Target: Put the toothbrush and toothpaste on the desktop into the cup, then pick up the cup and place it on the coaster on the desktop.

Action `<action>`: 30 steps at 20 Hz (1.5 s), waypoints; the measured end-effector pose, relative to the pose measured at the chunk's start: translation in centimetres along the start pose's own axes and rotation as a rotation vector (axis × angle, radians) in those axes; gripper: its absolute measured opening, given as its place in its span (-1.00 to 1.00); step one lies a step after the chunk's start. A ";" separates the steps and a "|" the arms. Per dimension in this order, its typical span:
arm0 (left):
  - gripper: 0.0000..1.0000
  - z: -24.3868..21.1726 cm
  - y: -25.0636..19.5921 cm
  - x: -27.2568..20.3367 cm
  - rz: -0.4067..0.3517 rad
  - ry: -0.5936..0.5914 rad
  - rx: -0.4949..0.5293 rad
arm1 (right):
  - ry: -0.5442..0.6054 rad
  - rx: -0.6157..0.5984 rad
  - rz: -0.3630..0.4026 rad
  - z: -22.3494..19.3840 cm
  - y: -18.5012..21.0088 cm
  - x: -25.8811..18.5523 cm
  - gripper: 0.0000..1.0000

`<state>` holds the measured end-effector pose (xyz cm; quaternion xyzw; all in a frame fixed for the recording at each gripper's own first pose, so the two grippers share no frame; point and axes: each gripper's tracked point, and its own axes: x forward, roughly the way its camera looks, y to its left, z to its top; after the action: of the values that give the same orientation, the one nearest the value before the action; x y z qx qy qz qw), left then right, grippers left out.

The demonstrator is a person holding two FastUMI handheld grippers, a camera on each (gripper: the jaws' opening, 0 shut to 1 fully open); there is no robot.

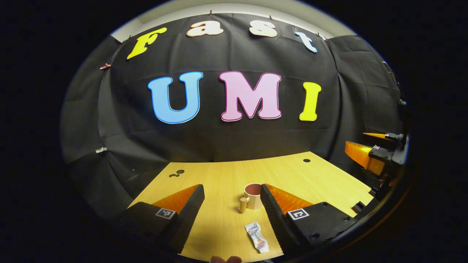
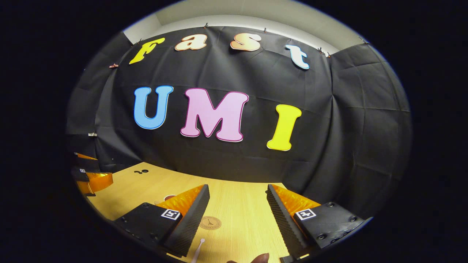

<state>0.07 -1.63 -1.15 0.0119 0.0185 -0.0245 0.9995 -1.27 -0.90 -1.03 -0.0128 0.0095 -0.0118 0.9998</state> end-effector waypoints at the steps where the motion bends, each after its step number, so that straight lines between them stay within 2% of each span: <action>1: 0.91 -0.4 -0.2 0.2 -0.005 0.015 -0.008 | 0.010 0.005 0.001 -0.3 0.0 0.0 0.94; 5: 0.91 -4.6 -1.8 1.8 -0.055 0.151 -0.033 | 0.027 0.008 -0.004 -0.9 -0.5 -0.7 0.94; 8: 0.93 -9.6 -4.3 3.4 -0.116 0.334 -0.086 | 0.044 -0.015 -0.013 -1.6 -1.4 -1.1 0.94; 11: 0.94 -16.1 -4.5 4.0 -0.099 0.548 -0.089 | 0.069 -0.017 -0.030 -2.3 -2.6 -1.5 0.94; 18: 0.77 -23.5 -5.1 6.3 -0.087 0.810 -0.119 | 0.105 -0.018 -0.038 -3.6 -4.0 -1.8 0.94; 23: 0.62 -26.5 -6.2 6.9 -0.080 0.955 -0.201 | 0.107 -0.024 -0.039 -3.8 -4.7 -2.0 0.94; 26: 0.53 -27.1 -6.2 7.4 -0.058 0.974 -0.221 | 0.116 -0.021 -0.040 -4.1 -4.9 -2.0 0.94; 27: 0.46 -27.1 -6.2 7.6 -0.062 0.973 -0.210 | 0.120 -0.021 -0.039 -4.2 -4.9 -2.0 0.94; 28: 0.31 -27.2 -6.4 7.7 -0.063 0.984 -0.203 | 0.126 -0.020 -0.036 -4.5 -4.9 -2.0 0.95; 30: 0.19 -27.2 -6.5 7.7 -0.060 1.001 -0.192 | 0.138 -0.017 -0.033 -4.8 -4.8 -1.8 0.94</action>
<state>6.48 -7.82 -28.80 -0.0705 0.4977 -0.0427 0.8634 -3.31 -5.76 -5.67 -0.0206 0.0782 -0.0289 0.9963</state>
